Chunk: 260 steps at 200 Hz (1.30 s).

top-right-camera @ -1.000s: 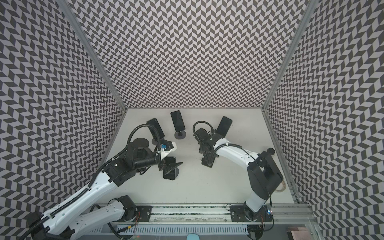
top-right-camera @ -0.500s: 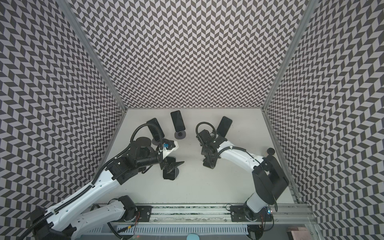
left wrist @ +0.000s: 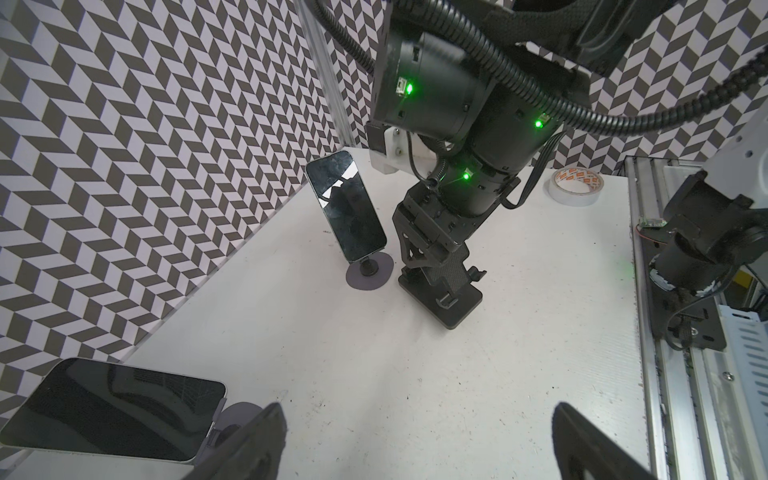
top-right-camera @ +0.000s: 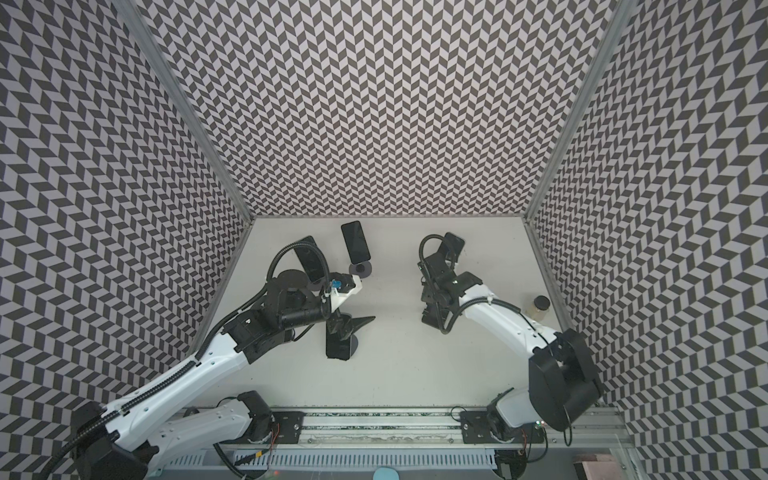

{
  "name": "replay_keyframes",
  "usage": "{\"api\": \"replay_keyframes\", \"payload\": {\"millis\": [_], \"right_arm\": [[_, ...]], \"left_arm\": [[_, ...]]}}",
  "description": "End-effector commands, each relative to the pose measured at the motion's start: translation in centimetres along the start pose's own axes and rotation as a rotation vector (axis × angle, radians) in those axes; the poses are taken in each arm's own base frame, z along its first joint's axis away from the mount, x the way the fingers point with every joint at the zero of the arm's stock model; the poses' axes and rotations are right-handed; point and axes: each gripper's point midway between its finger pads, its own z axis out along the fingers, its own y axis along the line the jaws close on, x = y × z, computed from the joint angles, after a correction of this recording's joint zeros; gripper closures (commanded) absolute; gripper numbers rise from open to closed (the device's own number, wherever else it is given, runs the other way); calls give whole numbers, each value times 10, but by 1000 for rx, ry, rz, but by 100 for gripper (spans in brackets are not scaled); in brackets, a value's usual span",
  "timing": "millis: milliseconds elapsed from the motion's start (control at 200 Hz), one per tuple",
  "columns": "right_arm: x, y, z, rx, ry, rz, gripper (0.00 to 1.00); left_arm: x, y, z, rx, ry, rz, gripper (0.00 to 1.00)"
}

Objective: Remove the phone from the phone stand

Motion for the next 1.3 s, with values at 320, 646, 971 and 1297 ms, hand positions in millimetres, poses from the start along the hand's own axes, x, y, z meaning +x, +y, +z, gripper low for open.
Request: {"api": "replay_keyframes", "payload": {"millis": [320, 646, 971, 1297], "right_arm": [[-62, -52, 10, 34, -140, 94, 38], [-105, -92, 23, 98, -191, 104, 38], [-146, -120, 41, 138, -212, 110, 38], [-161, -145, 61, 157, -187, 112, 38]], "left_arm": [[-34, 4, 6, 21, -111, -18, 1], [-40, 9, 14, 20, -112, -11, 1], [-44, 13, 17, 15, -114, 2, 1], [-51, 17, 21, 10, -121, 15, 1]]}}
